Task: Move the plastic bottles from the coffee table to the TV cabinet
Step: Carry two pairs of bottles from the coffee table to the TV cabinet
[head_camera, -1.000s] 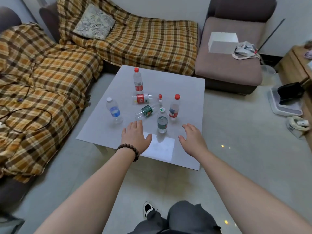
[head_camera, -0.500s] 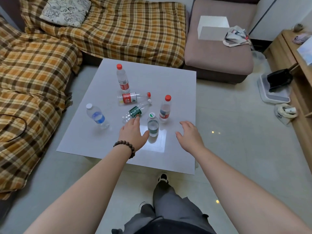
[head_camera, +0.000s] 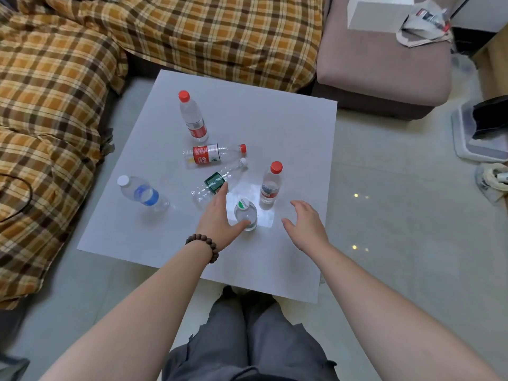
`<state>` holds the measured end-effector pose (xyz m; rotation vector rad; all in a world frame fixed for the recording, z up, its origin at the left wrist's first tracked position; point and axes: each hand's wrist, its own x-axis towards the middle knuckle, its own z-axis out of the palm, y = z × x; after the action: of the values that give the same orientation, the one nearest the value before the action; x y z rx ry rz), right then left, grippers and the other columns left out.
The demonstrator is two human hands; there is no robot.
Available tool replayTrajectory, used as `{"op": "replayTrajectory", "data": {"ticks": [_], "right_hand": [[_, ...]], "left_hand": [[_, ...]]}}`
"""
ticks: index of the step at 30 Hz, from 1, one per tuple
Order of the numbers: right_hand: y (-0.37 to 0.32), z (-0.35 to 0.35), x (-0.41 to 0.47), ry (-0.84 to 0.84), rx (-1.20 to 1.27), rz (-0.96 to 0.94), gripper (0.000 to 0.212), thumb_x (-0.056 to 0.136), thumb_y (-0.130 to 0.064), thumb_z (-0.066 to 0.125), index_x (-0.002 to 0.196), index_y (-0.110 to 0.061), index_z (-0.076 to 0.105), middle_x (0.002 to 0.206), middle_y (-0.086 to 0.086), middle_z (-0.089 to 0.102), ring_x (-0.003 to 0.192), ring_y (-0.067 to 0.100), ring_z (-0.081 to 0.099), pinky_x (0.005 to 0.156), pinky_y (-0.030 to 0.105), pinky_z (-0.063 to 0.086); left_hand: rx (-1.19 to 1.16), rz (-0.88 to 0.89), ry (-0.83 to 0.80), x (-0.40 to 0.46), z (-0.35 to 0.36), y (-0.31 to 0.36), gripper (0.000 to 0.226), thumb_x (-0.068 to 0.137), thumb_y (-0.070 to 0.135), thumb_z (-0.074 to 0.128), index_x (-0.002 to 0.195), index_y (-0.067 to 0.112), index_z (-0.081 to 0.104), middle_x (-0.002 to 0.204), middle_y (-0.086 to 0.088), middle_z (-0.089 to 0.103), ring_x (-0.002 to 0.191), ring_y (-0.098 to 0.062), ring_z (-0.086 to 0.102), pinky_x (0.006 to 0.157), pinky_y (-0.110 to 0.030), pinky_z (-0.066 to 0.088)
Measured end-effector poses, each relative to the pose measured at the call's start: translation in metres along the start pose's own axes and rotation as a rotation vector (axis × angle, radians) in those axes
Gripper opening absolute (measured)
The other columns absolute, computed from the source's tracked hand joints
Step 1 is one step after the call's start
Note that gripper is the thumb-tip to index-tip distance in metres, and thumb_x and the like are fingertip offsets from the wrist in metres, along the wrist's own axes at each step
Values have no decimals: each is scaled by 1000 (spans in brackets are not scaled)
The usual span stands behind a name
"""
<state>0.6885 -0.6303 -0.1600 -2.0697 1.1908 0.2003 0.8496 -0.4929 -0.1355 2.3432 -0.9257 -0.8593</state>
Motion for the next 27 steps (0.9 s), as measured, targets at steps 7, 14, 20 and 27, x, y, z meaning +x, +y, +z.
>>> {"op": "replayTrajectory", "data": {"ticks": [7, 14, 20, 27], "right_hand": [[-7, 10, 71, 88, 172, 43, 85, 80, -35, 71, 148, -13, 24, 155, 6, 28, 143, 24, 27, 113, 32, 26], [-14, 32, 132, 155, 417, 57, 88, 72, -29, 79, 145, -28, 29, 150, -5, 38, 137, 13, 36, 103, 19, 27], [-16, 35, 141, 158, 441, 43, 51, 76, -27, 75, 121, -30, 51, 107, -12, 56, 100, 10, 50, 85, 20, 35], [-9, 7, 100, 273, 461, 77, 55, 75, -32, 76, 123, -26, 50, 113, -8, 59, 107, 16, 55, 91, 25, 40]], "left_hand": [[-169, -60, -42, 44, 25, -29, 111, 68, 35, 83, 152, 24, 11, 157, 8, 23, 143, -13, 26, 110, -26, 24], [-232, -112, -177, 82, 58, -52, 98, 67, 29, 84, 147, 23, 28, 149, 5, 38, 137, -13, 37, 107, -22, 27], [-144, -100, -166, 89, 58, -52, 74, 69, 34, 82, 134, 21, 49, 130, 1, 57, 120, -18, 53, 102, -29, 41], [-94, -30, -140, 79, 30, -24, 57, 69, 40, 78, 119, 23, 56, 109, 3, 65, 102, -18, 61, 87, -34, 50]]}}
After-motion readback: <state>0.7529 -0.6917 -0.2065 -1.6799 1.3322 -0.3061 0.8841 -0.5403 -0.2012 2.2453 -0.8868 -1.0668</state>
